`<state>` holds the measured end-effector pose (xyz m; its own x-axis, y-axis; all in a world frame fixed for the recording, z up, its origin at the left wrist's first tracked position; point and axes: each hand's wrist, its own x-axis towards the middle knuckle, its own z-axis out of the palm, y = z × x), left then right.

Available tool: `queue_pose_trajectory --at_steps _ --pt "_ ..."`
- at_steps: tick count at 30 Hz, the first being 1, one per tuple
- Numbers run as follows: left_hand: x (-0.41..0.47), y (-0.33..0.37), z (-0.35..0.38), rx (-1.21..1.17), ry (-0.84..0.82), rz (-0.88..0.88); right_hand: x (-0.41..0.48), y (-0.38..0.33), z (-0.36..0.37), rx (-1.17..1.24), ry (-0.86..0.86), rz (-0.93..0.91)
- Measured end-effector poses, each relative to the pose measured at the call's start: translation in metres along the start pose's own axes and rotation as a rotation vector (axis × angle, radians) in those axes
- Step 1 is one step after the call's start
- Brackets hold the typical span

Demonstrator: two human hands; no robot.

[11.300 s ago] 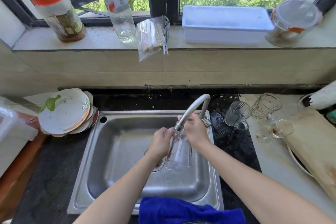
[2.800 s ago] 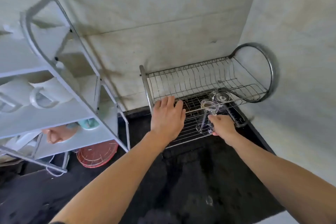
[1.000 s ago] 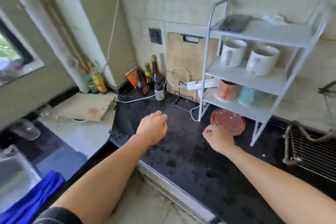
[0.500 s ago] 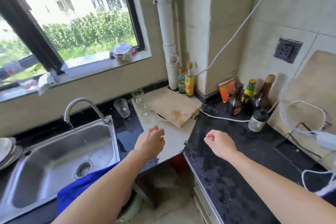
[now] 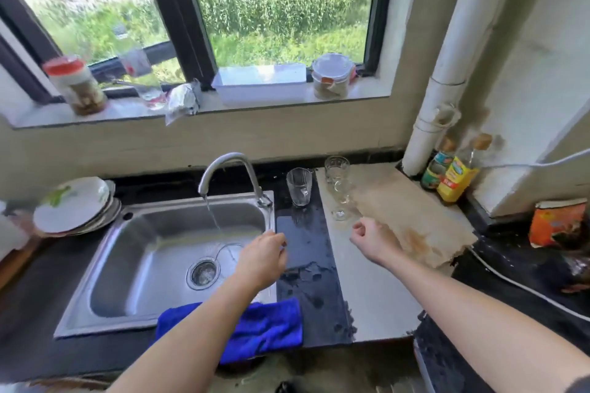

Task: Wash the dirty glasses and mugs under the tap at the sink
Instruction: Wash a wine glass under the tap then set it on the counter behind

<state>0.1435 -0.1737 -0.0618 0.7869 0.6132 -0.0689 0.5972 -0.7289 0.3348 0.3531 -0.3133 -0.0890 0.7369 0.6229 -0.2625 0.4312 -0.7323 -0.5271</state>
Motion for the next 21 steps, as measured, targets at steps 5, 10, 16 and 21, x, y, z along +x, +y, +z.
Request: queue_pose_trajectory --at_steps 5,10,16,21 --pt "0.039 -0.030 0.008 -0.019 -0.060 -0.004 0.070 -0.021 0.005 0.035 0.097 0.104" --pt "0.058 -0.047 0.020 -0.048 -0.139 -0.058 0.125 -0.025 0.016 0.012 0.142 0.130" --pt "0.070 -0.059 0.035 -0.054 -0.175 -0.175 0.161 -0.023 0.021 -0.032 0.019 0.034" --pt "0.076 -0.073 0.046 -0.142 -0.196 -0.317 0.141 -0.044 0.020 0.007 0.019 -0.138"
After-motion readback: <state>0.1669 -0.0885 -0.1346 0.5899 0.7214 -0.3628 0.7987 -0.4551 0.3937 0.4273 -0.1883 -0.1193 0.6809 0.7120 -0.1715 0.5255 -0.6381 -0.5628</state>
